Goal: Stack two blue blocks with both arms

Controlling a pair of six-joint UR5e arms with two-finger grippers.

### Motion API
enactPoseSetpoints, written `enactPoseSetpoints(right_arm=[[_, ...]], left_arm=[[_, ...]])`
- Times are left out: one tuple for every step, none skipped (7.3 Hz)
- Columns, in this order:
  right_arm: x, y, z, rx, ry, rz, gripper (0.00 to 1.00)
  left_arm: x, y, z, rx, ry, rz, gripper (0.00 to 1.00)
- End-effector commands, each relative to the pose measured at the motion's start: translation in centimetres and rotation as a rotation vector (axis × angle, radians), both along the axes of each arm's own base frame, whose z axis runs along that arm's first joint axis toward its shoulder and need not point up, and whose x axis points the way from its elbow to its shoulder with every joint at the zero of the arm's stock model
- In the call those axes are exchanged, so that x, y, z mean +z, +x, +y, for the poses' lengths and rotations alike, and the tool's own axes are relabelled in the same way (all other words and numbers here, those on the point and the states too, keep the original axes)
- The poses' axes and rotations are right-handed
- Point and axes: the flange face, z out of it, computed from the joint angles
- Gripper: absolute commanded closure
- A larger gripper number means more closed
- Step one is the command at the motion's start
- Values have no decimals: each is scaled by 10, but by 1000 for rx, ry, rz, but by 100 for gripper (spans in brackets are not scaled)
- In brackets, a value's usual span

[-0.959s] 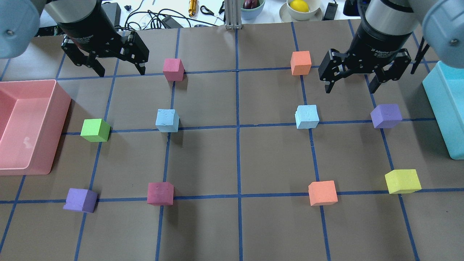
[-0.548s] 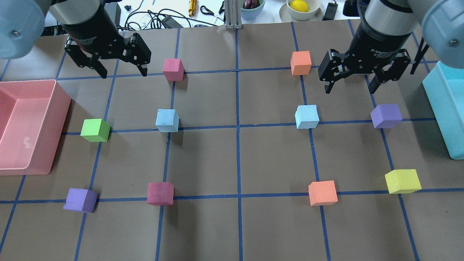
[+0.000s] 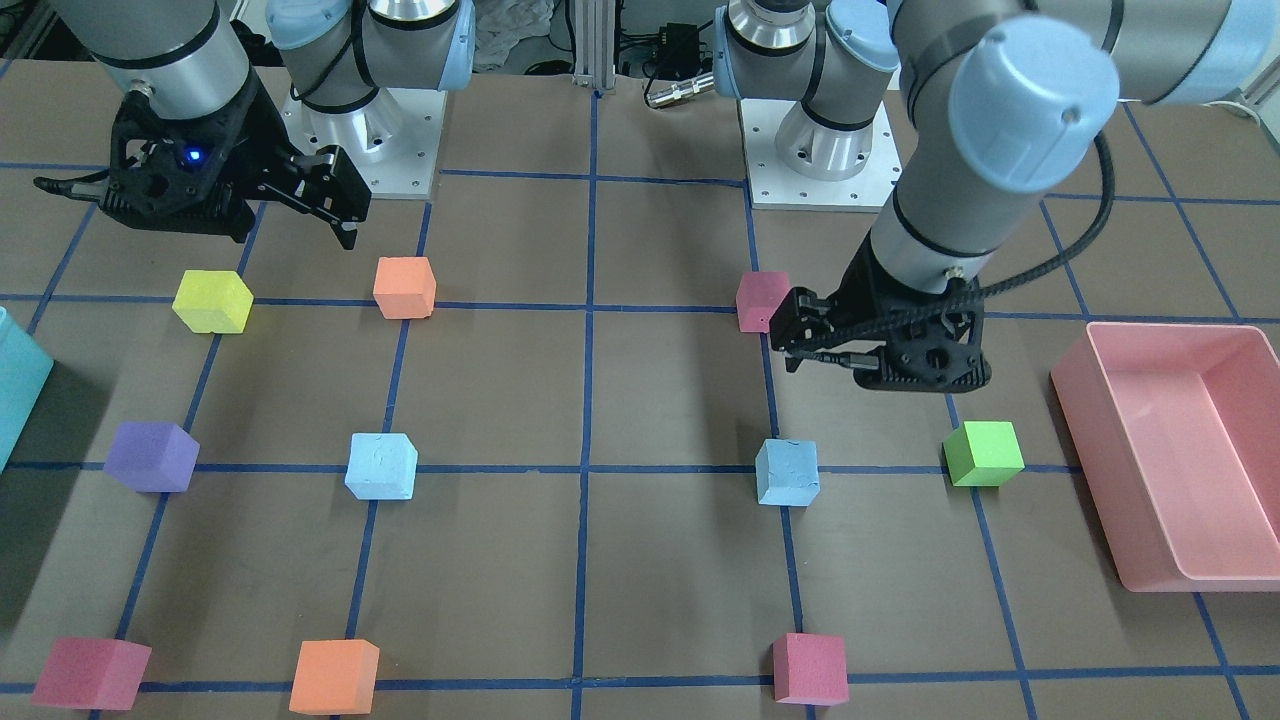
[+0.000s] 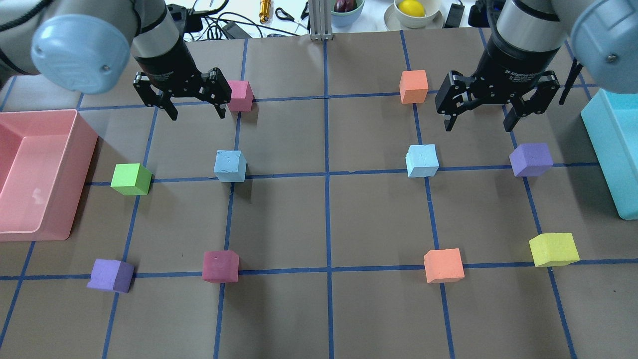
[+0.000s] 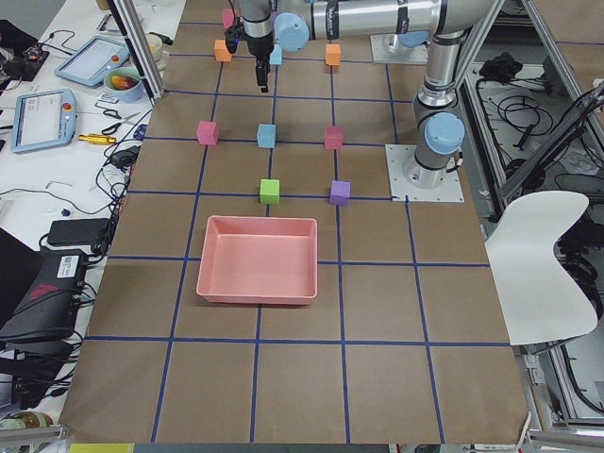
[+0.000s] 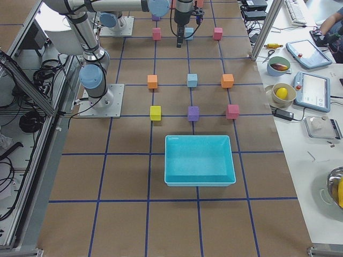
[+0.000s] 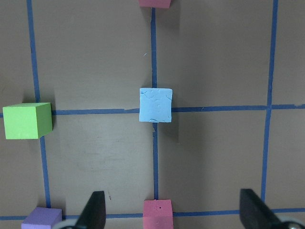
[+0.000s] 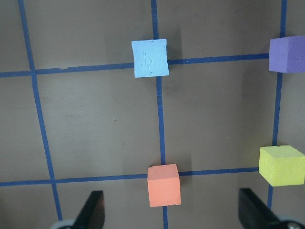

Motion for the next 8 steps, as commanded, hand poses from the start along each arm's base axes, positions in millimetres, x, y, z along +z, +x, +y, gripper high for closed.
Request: enactPoseSetpoints(right_arm=[[-55, -6, -40, 13, 62, 39, 0], [-69, -4, -63, 20, -26, 36, 0], [-97, -4, -81, 25, -24, 40, 0], [-122, -3, -99, 61, -37, 36, 0], [-141, 0, -111, 85, -53, 26, 0], [-173, 1, -117, 87, 0, 22, 0], [-199, 1, -119, 87, 37, 20, 0], [-215, 1, -121, 86, 54, 19, 0]], left_arm=[[-84, 0, -15, -5, 13, -3, 0], [-106, 0, -11, -6, 24, -5, 0], [-118, 0, -13, -12, 13, -6, 0], [-127, 2, -14, -31, 22, -16, 0], [-137, 4, -17, -29, 24, -25, 0], [-154, 4, -20, -27, 24, -24, 0], [-169, 4, -19, -32, 24, -24, 0], [-177, 4, -16, -32, 36, -25, 0]])
